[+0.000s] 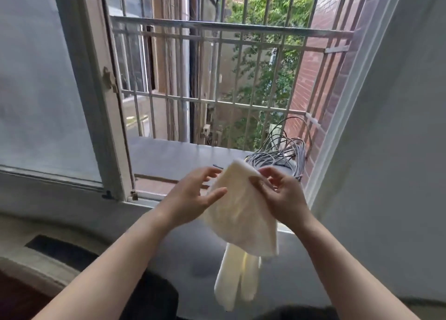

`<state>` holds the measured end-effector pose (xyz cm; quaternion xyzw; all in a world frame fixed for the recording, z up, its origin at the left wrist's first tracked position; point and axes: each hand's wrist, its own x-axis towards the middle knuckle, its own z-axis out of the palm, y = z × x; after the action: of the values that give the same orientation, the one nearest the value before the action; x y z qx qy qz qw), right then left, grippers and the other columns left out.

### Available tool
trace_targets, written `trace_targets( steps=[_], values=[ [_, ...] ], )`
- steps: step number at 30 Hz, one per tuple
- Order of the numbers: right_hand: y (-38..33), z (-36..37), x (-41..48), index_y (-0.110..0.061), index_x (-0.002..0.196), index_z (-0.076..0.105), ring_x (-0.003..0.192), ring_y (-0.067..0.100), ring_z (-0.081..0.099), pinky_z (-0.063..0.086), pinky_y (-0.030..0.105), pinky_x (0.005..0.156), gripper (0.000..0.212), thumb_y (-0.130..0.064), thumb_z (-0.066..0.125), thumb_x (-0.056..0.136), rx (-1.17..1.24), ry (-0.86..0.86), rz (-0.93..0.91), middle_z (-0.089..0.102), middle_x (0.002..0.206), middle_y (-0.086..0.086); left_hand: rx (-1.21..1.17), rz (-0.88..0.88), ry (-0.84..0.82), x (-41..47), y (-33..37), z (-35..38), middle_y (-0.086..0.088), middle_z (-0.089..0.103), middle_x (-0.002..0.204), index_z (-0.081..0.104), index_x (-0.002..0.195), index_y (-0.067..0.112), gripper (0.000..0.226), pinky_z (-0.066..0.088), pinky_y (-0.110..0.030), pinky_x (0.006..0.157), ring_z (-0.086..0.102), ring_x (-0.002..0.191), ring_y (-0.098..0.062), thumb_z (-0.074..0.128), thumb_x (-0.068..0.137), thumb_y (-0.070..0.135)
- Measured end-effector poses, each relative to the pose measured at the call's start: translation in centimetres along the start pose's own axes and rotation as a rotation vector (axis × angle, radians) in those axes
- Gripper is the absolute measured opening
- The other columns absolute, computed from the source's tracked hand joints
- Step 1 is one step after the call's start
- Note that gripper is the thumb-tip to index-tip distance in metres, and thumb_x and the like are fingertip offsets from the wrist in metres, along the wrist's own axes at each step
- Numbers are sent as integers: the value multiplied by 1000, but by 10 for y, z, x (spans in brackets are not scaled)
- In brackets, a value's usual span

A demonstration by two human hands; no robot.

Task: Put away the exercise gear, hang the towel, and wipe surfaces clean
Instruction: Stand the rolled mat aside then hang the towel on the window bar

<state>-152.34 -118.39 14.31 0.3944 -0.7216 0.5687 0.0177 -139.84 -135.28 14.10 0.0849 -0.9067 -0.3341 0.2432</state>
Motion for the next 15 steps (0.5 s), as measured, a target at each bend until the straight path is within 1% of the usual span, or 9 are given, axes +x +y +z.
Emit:
trace_targets(
  steps=[2, 3, 5, 6, 8, 10, 12, 14, 15],
  values=[
    [6, -4, 38, -29, 77, 65, 65, 14, 60, 49, 36, 61, 8, -26, 66, 85, -5, 22, -41, 67, 70, -7, 27, 20, 14, 38, -9, -3, 6, 56, 121, 50, 127, 23, 48, 41, -17, 84, 52, 108, -7, 64, 84, 40],
    [8, -5, 56, -26, 75, 64, 64, 13, 59, 48, 33, 60, 11, -23, 66, 86, -7, 36, -56, 66, 69, -7, 40, 32, 16, 56, -14, -4, 6, 56, 121, 50, 127, 24, 49, 42, -19, 82, 52, 109, -7, 64, 84, 40],
    [13, -6, 94, -26, 73, 63, 61, 8, 55, 45, 28, 58, 15, -19, 65, 86, -14, 60, -68, 64, 66, -7, 42, 50, 10, 93, -24, -8, 7, 56, 121, 50, 127, 26, 48, 44, -21, 75, 52, 110, -8, 63, 83, 42],
    [15, -6, 112, -26, 73, 63, 59, 6, 54, 45, 26, 57, 15, -19, 64, 87, -27, 69, -75, 63, 66, -7, 40, 64, 7, 111, -29, -10, 8, 56, 120, 50, 127, 26, 48, 44, -20, 75, 52, 110, -7, 64, 84, 41],
    [16, -4, 149, -25, 75, 63, 58, 2, 54, 45, 23, 55, 13, -20, 64, 87, -56, 76, -112, 63, 67, -7, 42, 116, 21, 147, -37, -15, 6, 57, 118, 49, 127, 23, 48, 39, -10, 78, 52, 107, -6, 64, 84, 37],
    [16, -1, 184, -23, 79, 64, 57, -2, 53, 44, 18, 54, 11, -16, 64, 87, -73, 75, -159, 63, 68, -7, 29, 164, 40, 184, -46, -20, 3, 57, 115, 49, 128, 19, 50, 37, -2, 76, 53, 103, -7, 66, 83, 35],
    [15, 2, 218, -18, 81, 65, 56, -6, 52, 41, 11, 53, 8, -13, 64, 87, -107, 105, -203, 62, 67, -10, 12, 200, 48, 222, -53, -26, 3, 56, 117, 47, 130, 19, 54, 37, -5, 81, 54, 105, -8, 66, 82, 36],
    [19, 4, 251, -17, 82, 66, 57, -7, 53, 39, 8, 54, 6, -14, 64, 87, -142, 151, -232, 63, 68, -11, 18, 255, 41, 259, -62, -31, 3, 55, 120, 45, 132, 19, 57, 39, -15, 86, 54, 108, -9, 66, 82, 38],
    [22, 5, 266, -17, 83, 66, 58, -7, 54, 39, 7, 55, 5, -15, 64, 87, -148, 167, -236, 63, 69, -11, 20, 286, 35, 277, -67, -33, 3, 55, 121, 45, 132, 19, 57, 39, -17, 88, 53, 109, -9, 66, 82, 38]
  ],
)
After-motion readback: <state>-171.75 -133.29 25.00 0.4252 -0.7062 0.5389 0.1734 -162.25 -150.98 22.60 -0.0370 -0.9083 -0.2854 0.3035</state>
